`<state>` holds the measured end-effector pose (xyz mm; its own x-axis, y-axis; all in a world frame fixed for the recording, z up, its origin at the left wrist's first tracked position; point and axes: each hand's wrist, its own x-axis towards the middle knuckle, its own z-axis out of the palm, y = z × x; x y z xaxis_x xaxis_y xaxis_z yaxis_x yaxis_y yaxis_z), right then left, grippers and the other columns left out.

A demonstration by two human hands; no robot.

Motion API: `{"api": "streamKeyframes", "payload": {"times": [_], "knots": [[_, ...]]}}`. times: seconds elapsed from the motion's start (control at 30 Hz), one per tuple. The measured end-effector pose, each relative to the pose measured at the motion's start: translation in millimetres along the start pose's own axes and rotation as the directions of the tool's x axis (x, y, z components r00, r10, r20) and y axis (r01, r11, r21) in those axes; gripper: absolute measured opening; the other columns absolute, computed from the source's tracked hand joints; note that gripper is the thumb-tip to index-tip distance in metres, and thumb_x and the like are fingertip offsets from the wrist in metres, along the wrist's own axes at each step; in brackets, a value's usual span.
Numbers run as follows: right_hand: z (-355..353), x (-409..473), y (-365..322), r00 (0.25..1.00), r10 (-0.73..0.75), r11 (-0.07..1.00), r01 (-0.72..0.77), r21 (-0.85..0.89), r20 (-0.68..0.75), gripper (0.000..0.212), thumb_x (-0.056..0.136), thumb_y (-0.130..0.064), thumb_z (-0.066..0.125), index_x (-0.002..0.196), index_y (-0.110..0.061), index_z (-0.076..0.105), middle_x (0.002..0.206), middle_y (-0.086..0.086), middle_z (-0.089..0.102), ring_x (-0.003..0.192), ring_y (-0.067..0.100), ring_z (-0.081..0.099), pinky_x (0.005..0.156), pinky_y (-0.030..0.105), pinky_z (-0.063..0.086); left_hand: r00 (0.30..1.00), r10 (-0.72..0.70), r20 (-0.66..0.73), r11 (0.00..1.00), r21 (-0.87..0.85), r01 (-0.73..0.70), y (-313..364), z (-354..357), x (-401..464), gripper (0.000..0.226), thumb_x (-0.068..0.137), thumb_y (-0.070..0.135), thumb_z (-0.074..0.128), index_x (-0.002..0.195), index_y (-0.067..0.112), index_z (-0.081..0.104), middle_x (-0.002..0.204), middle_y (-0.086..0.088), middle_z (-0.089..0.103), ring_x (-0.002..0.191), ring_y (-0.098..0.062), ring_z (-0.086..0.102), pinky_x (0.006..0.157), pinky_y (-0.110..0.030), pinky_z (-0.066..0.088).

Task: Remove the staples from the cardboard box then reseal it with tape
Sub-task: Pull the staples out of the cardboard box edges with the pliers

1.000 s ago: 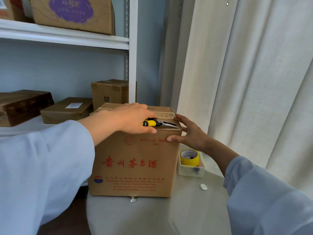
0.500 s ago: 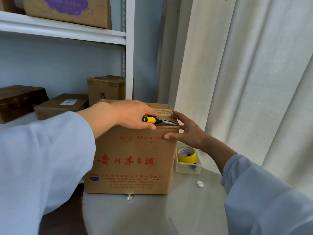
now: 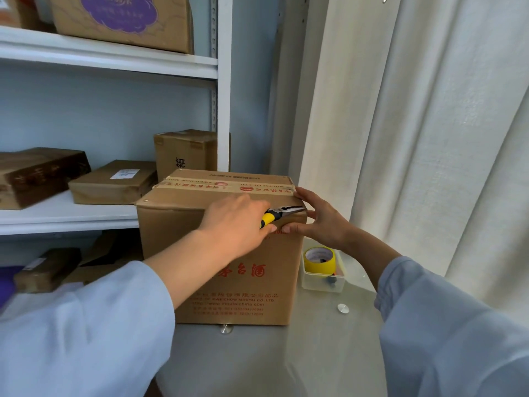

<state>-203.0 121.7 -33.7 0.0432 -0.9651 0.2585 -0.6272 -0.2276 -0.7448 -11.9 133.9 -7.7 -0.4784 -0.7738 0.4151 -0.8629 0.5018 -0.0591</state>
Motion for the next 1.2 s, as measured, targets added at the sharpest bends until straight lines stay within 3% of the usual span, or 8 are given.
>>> {"api": "streamKeyframes", "payload": {"times": [0.23, 0.37, 0.5, 0.67, 0.87, 1.03, 1.2], "knots": [[0.4, -0.2, -0.8, 1.000, -0.008, 1.000, 0.008, 0.001, 0.006, 0.088, 0.079, -0.021, 0.076, 0.150, -0.020, 0.024, 0.148, 0.001, 0.036, 0.135, 0.025, 0.038, 0.112, 0.042, 0.035, 0.998, -0.034, 0.044, 0.999, -0.029, 0.036, -0.6, -2.0, 0.1, 0.053, 0.090, 0.058, 0.046, 0.135, 0.031, 0.046, 0.119, -0.002, 0.055, 0.110, -0.022, 0.053, 0.083, -0.035, 0.047], [0.0, -0.1, 1.1, 1.000, -0.015, 1.000, 0.015, 0.009, 0.010, 0.088, 0.077, -0.024, 0.077, 0.149, -0.020, 0.026, 0.147, -0.001, 0.038, 0.134, 0.022, 0.039, 0.112, 0.043, 0.036, 0.989, 0.026, 0.146, 0.999, 0.036, -0.031, -15.3, -19.4, 19.2, 0.060, 0.086, 0.063, 0.049, 0.139, 0.037, 0.042, 0.131, -0.002, 0.051, 0.119, -0.023, 0.049, 0.095, -0.038, 0.042], [0.1, 2.3, 2.8, 1.000, -0.022, 1.000, 0.022, 0.004, 0.007, 0.090, 0.076, -0.029, 0.077, 0.149, -0.022, 0.025, 0.147, -0.001, 0.038, 0.133, 0.022, 0.039, 0.112, 0.042, 0.037, 0.962, 0.116, 0.249, 0.993, -0.007, -0.118, -23.4, -21.8, 31.4, 0.059, 0.087, 0.061, 0.049, 0.140, 0.037, 0.040, 0.135, 0.000, 0.050, 0.121, -0.021, 0.048, 0.094, -0.037, 0.045], [-0.1, 3.4, 3.7, 1.000, -0.025, 0.999, 0.025, 0.024, 0.006, 0.089, 0.077, -0.026, 0.077, 0.149, -0.022, 0.024, 0.148, 0.000, 0.037, 0.135, 0.021, 0.038, 0.112, 0.040, 0.036, 0.945, 0.185, 0.268, 0.983, -0.043, -0.180, -31.1, -22.7, 39.9, 0.056, 0.088, 0.059, 0.049, 0.139, 0.037, 0.043, 0.133, 0.006, 0.053, 0.117, -0.017, 0.051, 0.093, -0.035, 0.047], [0.8, 4.5, 6.3, 1.000, -0.016, 1.000, 0.016, 0.022, 0.006, 0.091, 0.076, -0.028, 0.078, 0.149, -0.023, 0.024, 0.148, -0.001, 0.037, 0.135, 0.022, 0.038, 0.112, 0.043, 0.036, 0.975, 0.100, 0.199, 0.995, -0.043, -0.094, -19.5, -12.5, 26.8, 0.048, 0.088, 0.058, 0.051, 0.131, 0.037, 0.051, 0.125, 0.006, 0.059, 0.112, -0.018, 0.055, 0.092, -0.038, 0.048], [0.7, 2.1, 6.4, 1.000, -0.018, 1.000, 0.018, 0.009, -0.003, 0.089, 0.078, -0.023, 0.077, 0.150, -0.021, 0.024, 0.149, 0.000, 0.036, 0.136, 0.023, 0.037, 0.113, 0.043, 0.034, 0.996, -0.038, 0.083, 0.999, -0.020, 0.040, 6.9, -4.9, 8.6, 0.037, 0.091, 0.053, 0.049, 0.117, 0.029, 0.058, 0.105, 0.002, 0.061, 0.095, -0.020, 0.058, 0.073, -0.032, 0.049], [0.7, 1.7, 4.7, 0.999, -0.034, 0.999, 0.034, -0.009, -0.011, 0.087, 0.079, -0.020, 0.076, 0.148, -0.019, 0.025, 0.148, 0.001, 0.038, 0.135, 0.022, 0.038, 0.114, 0.039, 0.033, 0.993, -0.118, -0.014, 0.993, 0.023, 0.118, 21.4, 7.7, -6.4, 0.039, 0.094, 0.050, 0.045, 0.124, 0.025, 0.051, 0.107, -0.004, 0.057, 0.099, -0.024, 0.057, 0.070, -0.033, 0.045]]}}
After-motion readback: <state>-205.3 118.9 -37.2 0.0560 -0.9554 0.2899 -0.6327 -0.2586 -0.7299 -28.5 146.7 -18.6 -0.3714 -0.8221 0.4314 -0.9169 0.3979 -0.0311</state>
